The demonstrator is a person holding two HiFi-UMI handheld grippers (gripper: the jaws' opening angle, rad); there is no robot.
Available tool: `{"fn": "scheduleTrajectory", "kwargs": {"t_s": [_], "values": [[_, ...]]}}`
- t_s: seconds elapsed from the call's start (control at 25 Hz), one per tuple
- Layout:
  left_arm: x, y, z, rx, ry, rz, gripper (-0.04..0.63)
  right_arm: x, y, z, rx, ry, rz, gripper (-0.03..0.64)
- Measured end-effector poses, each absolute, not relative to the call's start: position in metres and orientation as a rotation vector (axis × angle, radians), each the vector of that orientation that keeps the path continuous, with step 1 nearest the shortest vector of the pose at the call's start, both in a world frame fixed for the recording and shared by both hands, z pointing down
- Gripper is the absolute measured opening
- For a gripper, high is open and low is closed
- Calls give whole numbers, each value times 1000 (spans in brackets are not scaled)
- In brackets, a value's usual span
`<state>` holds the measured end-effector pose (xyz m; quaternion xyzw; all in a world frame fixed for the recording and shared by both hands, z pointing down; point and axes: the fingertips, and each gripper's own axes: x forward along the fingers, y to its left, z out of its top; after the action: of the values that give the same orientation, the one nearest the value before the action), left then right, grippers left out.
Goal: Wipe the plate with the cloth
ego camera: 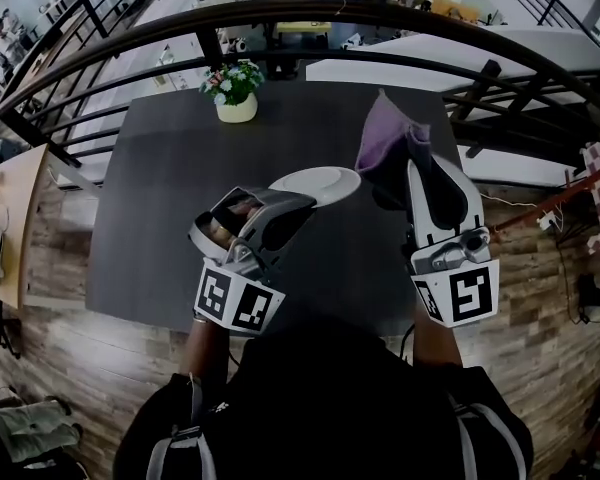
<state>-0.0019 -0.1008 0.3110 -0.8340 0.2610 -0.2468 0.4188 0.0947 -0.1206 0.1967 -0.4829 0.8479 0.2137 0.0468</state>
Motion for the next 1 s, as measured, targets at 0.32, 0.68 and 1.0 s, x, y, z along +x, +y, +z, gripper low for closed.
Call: {"fn": "scheduleTrajectory", "kwargs": {"t_s": [0.32, 0.68, 1.0], "values": [[6, -95, 319, -1916, 574, -744, 15, 53, -108, 197, -1271, 2705, 671, 40], [12, -85, 314, -1834, 528, -754, 15, 8, -102, 241, -1135, 2944, 762, 40], [15, -77, 320, -1784, 477, -768, 15, 1, -104, 269, -1104, 3090, 883, 40]]}}
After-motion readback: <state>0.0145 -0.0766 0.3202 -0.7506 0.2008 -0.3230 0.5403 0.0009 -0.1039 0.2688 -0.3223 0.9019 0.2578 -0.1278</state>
